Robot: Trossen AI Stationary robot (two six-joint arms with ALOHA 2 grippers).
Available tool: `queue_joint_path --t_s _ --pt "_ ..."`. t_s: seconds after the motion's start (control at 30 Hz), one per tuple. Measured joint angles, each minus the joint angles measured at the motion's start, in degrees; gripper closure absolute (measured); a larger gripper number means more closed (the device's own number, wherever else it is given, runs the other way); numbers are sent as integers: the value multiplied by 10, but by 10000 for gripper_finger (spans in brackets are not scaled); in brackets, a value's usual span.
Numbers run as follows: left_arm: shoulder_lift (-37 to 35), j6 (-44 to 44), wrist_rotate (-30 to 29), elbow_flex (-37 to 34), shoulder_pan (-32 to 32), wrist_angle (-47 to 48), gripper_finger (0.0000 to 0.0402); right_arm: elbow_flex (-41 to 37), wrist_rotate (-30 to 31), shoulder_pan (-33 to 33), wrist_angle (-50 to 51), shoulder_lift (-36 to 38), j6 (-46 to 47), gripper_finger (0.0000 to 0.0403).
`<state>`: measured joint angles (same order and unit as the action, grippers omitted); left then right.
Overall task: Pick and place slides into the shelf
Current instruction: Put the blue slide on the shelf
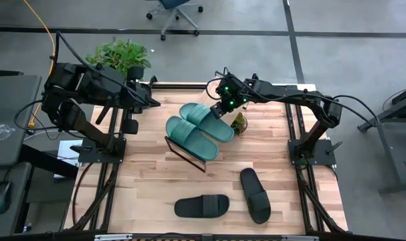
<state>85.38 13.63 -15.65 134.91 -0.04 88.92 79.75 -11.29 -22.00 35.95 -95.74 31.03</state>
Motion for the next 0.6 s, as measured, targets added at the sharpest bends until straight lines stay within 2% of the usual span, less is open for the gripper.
queue_joint_path --t_s 0.37,0.6 --pt "0 0 0 0 0 0 401 0 52 -9 12 19 -12 403" --pt "0 0 0 0 0 10 401 0 83 -14 149 93 -37 403"
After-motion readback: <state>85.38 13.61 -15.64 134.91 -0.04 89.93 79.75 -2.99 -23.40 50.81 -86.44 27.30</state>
